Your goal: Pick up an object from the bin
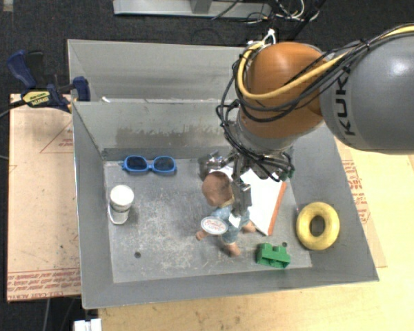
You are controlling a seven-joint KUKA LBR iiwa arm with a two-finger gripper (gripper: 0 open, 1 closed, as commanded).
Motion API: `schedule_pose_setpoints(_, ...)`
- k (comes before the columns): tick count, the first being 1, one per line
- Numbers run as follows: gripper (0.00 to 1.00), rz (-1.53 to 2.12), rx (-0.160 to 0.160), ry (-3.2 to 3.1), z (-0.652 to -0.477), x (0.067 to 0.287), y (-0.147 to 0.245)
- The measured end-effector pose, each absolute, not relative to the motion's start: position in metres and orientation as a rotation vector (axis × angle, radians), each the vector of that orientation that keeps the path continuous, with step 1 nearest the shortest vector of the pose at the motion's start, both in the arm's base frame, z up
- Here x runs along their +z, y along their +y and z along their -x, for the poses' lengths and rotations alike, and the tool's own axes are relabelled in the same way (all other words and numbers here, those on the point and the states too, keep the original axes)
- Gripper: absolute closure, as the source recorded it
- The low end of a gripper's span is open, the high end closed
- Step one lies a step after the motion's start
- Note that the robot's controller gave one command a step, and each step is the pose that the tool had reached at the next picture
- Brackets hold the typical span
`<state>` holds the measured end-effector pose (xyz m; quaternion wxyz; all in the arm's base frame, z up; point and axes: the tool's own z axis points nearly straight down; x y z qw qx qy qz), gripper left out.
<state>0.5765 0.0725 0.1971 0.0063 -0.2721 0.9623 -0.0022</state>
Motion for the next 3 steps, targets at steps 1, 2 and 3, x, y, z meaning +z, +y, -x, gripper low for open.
schedule_pose_setpoints(1, 1.00, 0.944, -0.007, 2.979, -0.575, 0.178, 0.051)
schedule_pose_setpoints(2, 1.00, 1.152, -0.010, 2.908, -0.582, 0.144, 0.044)
schedule_pose_setpoints(3, 1.00, 1.203, -0.002, 2.887, -0.588, 0.128, 0.040)
